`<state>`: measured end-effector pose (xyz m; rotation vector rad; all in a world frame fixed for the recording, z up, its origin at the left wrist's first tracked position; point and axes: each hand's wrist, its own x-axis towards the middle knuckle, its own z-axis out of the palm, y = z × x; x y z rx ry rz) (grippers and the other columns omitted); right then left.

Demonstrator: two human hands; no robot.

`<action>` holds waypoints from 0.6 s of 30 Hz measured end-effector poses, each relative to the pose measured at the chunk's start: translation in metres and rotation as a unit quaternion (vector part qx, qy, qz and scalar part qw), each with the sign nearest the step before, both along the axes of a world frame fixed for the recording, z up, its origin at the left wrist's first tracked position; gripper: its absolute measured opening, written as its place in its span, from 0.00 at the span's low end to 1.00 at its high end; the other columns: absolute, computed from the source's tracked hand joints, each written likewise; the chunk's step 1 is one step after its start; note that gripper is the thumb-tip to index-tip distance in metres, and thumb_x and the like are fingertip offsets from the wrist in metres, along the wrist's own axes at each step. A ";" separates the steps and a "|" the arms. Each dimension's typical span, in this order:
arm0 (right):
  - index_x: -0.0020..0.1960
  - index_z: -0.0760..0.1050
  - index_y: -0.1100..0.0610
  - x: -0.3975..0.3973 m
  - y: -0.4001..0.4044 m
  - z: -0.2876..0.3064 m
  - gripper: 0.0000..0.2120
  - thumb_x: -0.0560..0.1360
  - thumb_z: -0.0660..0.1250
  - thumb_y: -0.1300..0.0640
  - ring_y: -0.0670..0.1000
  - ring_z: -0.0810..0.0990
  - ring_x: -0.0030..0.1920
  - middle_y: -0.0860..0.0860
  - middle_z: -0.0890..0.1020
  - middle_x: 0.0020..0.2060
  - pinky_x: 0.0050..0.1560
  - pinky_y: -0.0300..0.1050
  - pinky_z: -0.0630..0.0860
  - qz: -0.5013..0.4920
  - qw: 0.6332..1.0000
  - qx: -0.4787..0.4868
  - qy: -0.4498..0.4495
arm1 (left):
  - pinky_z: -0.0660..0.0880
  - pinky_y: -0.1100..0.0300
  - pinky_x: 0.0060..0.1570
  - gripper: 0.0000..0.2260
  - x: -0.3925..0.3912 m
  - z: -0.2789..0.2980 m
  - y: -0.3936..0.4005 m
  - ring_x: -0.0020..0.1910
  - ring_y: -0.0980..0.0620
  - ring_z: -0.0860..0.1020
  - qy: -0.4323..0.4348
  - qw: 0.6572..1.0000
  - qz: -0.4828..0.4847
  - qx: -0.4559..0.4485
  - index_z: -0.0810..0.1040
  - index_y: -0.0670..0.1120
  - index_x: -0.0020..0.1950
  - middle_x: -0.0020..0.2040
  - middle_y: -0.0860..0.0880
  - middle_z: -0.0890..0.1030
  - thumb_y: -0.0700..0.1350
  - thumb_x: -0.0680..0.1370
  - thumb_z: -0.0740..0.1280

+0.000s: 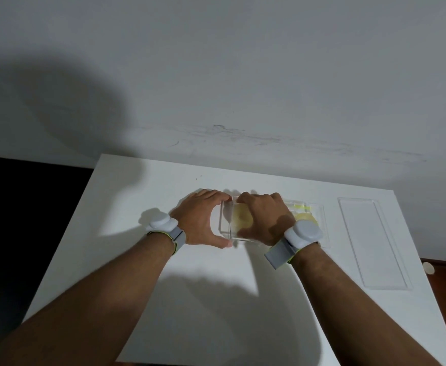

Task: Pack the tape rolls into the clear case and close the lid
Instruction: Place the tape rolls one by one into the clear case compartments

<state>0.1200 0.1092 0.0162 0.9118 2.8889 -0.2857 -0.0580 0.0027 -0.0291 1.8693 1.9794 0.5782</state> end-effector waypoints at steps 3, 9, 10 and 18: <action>0.56 0.69 0.47 -0.004 -0.001 -0.003 0.27 0.60 0.67 0.38 0.53 0.79 0.39 0.46 0.82 0.44 0.50 0.51 0.65 0.000 0.999 0.029 -0.016 | 0.67 0.62 0.58 0.45 0.000 0.000 0.000 0.57 0.58 0.73 -0.001 1.000 -0.002 0.002 0.68 0.58 0.66 0.58 0.63 0.75 0.76 0.54 0.72; 0.49 0.67 0.44 -0.003 0.000 -0.003 0.22 0.59 0.67 0.36 0.52 0.78 0.35 0.45 0.81 0.38 0.48 0.51 0.65 0.011 1.000 0.021 -0.015 | 0.67 0.62 0.58 0.46 0.000 -0.001 0.001 0.57 0.58 0.73 0.003 1.000 -0.003 0.001 0.68 0.58 0.66 0.59 0.62 0.76 0.77 0.54 0.72; 0.49 0.67 0.44 -0.003 0.000 -0.002 0.22 0.60 0.67 0.37 0.52 0.78 0.36 0.45 0.81 0.39 0.48 0.51 0.65 0.012 1.000 0.020 -0.019 | 0.67 0.62 0.58 0.46 -0.001 -0.001 0.001 0.57 0.58 0.74 0.003 1.000 -0.004 0.002 0.68 0.58 0.66 0.59 0.62 0.76 0.77 0.54 0.72; 0.60 0.71 0.48 0.007 0.001 0.033 0.29 0.63 0.71 0.37 0.53 0.80 0.52 0.48 0.82 0.53 0.59 0.52 0.68 0.005 0.997 -0.072 -0.021 | 0.65 0.62 0.56 0.45 -0.002 0.000 0.000 0.57 0.59 0.72 -0.002 1.000 -0.003 -0.008 0.67 0.60 0.66 0.56 0.66 0.72 0.77 0.53 0.72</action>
